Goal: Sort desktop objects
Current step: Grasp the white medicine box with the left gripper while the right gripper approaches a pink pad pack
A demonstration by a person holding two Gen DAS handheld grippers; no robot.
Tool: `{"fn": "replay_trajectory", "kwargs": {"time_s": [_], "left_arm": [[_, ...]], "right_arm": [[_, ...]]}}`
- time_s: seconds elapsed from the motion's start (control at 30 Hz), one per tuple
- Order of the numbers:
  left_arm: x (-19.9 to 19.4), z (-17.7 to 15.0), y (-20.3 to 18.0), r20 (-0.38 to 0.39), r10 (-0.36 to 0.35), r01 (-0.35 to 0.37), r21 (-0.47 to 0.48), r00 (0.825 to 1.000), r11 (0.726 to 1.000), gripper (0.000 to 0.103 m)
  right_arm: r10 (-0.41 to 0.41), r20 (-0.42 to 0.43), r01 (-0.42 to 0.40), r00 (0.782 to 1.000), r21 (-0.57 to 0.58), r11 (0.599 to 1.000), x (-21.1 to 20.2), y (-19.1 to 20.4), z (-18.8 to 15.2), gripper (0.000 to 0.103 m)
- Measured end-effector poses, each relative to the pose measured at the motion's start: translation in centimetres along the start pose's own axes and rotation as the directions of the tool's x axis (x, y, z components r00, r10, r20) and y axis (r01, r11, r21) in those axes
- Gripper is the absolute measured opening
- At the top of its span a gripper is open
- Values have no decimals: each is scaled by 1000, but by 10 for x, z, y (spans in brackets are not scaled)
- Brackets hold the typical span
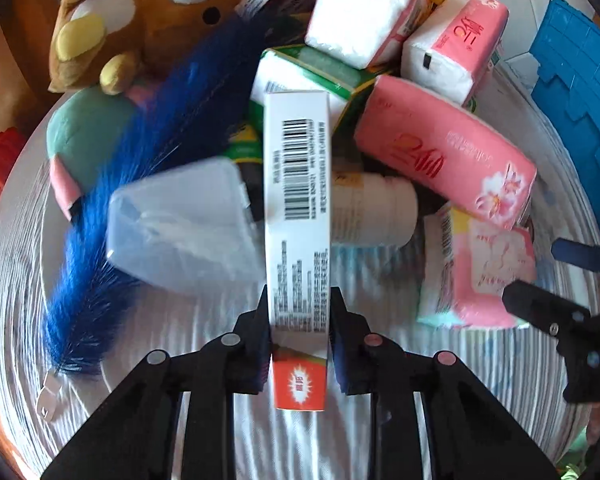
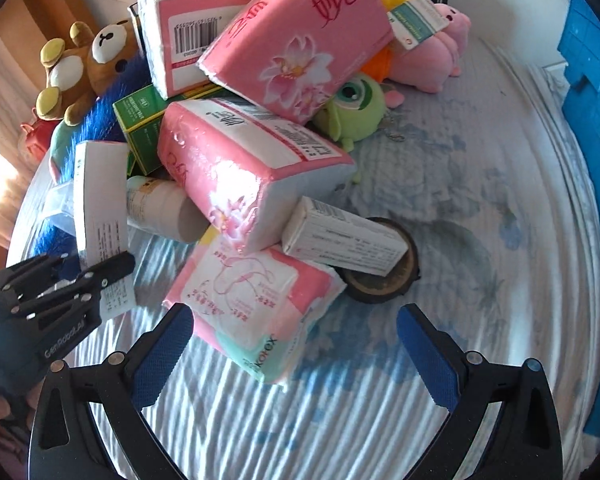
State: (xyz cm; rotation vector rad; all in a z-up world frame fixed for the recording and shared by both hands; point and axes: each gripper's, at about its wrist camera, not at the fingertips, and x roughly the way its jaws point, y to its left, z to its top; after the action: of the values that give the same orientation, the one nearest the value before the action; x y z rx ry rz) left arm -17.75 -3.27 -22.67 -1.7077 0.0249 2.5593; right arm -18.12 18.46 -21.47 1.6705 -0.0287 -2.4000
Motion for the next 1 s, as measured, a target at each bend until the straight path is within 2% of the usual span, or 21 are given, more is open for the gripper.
{"fn": "replay_trajectory", "kwargs": {"time_s": [0.13,0.23,0.3,0.33,0.37,0.4,0.5,0.57,0.7,0.77,0.9,1.0], "left_arm": [[5,-21,9,-26,-9,9,1,1000,1000,24],[2,-29,9,-21,-46,45,-25,999,999,24],[-2,-32,7,-6,-57,57,-31,998,998,24],[-4,-33,4,2,-53,53,-27,999,998,24],[-6,-33,2,10,-49,49,-21,999,999,24],[-7,-33,-1,19,-42,43,-17,999,999,24],[-6,-31,-10,35,-26,26,-9,999,1000,24],[0,-29,-16,35,-16,17,-13,999,1000,24],[11,-31,-30,31,-29,30,-17,999,999,23],[12,-33,-40,43,-20,20,0,999,1000,23],[14,-40,-57,59,2,-4,32,998,999,23],[16,-45,-62,64,4,-5,24,998,1000,23]], "right_arm": [[20,-41,-21,999,-18,1000,16,15,3,103],[8,-60,-9,998,-28,1000,25,18,1,102],[0,-82,-2,997,-29,1000,25,15,-4,90],[-2,-98,-1,995,-36,999,25,14,-7,79],[-11,-114,7,993,-41,999,24,13,-12,74],[-28,-126,22,992,-43,999,24,11,-16,74],[-31,-144,31,989,-1,1000,19,-3,-25,77],[-11,-125,15,992,30,999,11,-8,-24,88],[-2,-77,4,997,18,1000,1,-5,-13,92],[9,-78,-8,997,14,1000,4,-4,-8,100],[47,-105,-43,993,45,998,19,-4,-1,103],[45,-98,-41,994,48,998,27,-4,4,103]]}}
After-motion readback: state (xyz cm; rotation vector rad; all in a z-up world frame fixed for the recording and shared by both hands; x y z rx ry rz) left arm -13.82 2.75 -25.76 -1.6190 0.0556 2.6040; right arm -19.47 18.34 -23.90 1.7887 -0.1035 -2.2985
